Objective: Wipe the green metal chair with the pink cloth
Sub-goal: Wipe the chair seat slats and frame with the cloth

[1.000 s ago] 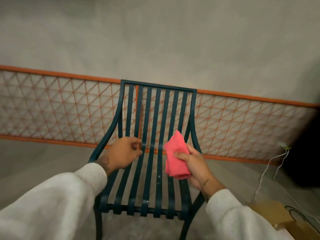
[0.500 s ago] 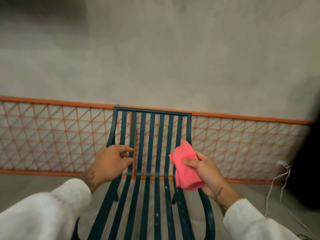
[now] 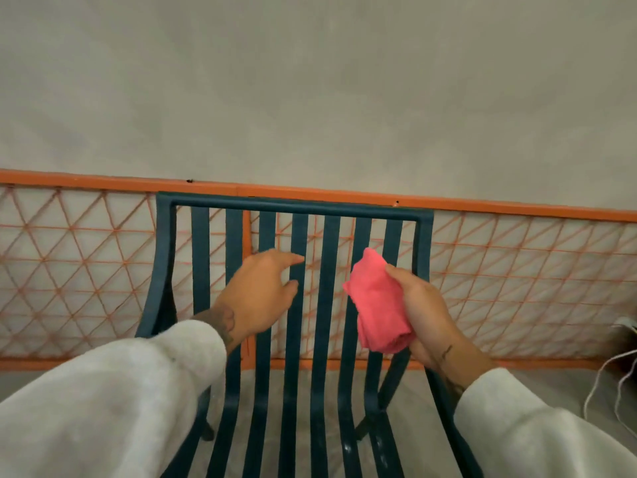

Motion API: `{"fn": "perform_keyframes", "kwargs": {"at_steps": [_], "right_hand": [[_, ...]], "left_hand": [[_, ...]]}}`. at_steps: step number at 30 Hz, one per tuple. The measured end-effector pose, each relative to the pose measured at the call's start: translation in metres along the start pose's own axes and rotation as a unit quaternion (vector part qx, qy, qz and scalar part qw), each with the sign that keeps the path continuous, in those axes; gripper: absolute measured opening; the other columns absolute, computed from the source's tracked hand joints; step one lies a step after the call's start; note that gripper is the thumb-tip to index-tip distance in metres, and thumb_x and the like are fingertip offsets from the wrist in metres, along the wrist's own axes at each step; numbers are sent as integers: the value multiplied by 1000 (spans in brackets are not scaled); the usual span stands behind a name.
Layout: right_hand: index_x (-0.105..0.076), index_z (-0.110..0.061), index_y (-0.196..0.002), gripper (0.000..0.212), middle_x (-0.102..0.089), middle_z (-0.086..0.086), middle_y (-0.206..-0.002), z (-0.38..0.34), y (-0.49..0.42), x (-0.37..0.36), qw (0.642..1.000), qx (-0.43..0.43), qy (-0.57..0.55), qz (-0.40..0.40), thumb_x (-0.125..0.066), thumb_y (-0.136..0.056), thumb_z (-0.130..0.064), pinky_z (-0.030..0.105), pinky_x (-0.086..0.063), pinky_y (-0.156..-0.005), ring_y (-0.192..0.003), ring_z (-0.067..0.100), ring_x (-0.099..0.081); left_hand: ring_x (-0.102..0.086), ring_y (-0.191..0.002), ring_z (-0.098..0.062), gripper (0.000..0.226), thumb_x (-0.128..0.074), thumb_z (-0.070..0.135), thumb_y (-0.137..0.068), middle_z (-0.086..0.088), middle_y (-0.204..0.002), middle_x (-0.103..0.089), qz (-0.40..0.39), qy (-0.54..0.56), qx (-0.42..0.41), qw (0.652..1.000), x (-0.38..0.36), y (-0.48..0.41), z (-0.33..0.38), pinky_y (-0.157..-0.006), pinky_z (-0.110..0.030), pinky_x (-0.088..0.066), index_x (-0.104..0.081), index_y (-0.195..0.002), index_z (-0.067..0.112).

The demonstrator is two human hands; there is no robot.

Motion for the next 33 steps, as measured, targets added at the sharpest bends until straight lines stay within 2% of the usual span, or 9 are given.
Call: {"fn": "perform_keyframes", "kwargs": {"at_steps": [5, 8, 11, 13, 15, 19, 22, 30, 33], "right_hand": [[-65, -29, -102, 14, -67, 4, -107, -12, -34, -23, 997, -1, -25, 75, -54, -97, -38, 36, -52, -66, -95, 30, -63], [-68, -40, -114, 19, -62, -20, -109, -30, -44, -49, 979, 181, 58, 77, -58, -98, -37, 28, -54, -81, -104, 8, -60], [-70, -25, -120, 26, -57, -20, -112, -34, -70, -85, 911, 338, 224, 75, -65, -95, -20, 1, -40, -88, -103, -1, -57], [-72, -21, -116, 27, -53, -10, -110, -23, -90, -102, 851, 402, 325, 95, -65, -92, -10, 11, -44, -87, -101, 13, -57], [-73, -20, -110, 28, -57, -3, -111, -5, -103, -107, 833, 430, 329, 118, -65, -89, -5, 27, -50, -86, -99, 19, -57], [-75, -18, -104, 27, -61, -4, -113, 33, -91, -107, 837, 420, 328, 125, -68, -86, 0, 29, -53, -89, -103, 12, -58], [-74, -15, -104, 26, -56, -8, -108, 8, -89, -106, 852, 429, 270, 132, -68, -85, 2, 7, -42, -89, -99, -9, -51], [-75, -14, -96, 19, -56, -12, -109, 29, -78, -93, 894, 311, 312, 89, -70, -85, 0, 11, -44, -91, -101, -20, -49], [-75, -13, -96, 20, -59, -6, -106, 12, -84, -94, 890, 324, 298, 116, -70, -85, 2, -4, -35, -83, -93, -18, -49]], "left_hand": [[-32, -140, -22, 53, -54, 18, -93, -3, -150, -40, 40, -113, -84, 989, 4, -71, 8, -116, -43, -27, -42, -144, 23], [-27, -143, -25, 61, -52, 23, -92, -3, -154, -33, -6, -183, -80, 980, 5, -109, 6, -118, -48, -19, -31, -149, 23], [-50, -122, -30, 47, -46, 26, -85, -5, -129, -57, -16, -201, -106, 974, 2, -131, 1, -105, -47, -37, -54, -130, 18], [-56, -105, -29, 41, -43, 27, -82, -4, -113, -63, 0, -194, -108, 975, 3, -138, 0, -91, -43, -45, -63, -117, 16], [-56, -100, -29, 40, -47, 27, -81, -5, -109, -64, 10, -188, -113, 976, 6, -145, -3, -82, -40, -46, -64, -115, 15], [-55, -98, -28, 38, -54, 13, -75, -4, -105, -66, 51, -184, -142, 971, 7, -148, -11, -84, -42, -48, -67, -111, 12], [-53, -100, -26, 36, -53, 15, -78, -1, -108, -66, 64, -161, -123, 977, 10, -148, -12, -83, -37, -43, -67, -111, 15], [-49, -106, -21, 40, -53, 12, -78, 4, -112, -63, 13, -120, -90, 989, 17, -154, -12, -85, -38, -47, -64, -116, 18], [-48, -108, -21, 41, -53, 11, -77, 4, -113, -63, 14, -115, -85, 990, 14, -152, -13, -84, -36, -46, -63, -117, 19]]}}
Point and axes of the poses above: each hand's wrist, its own y-axis away from the middle knuckle, its own x-axis out of the back of the hand, z = x × y, the point moved 3 cm from there along -y, towards the middle knuckle
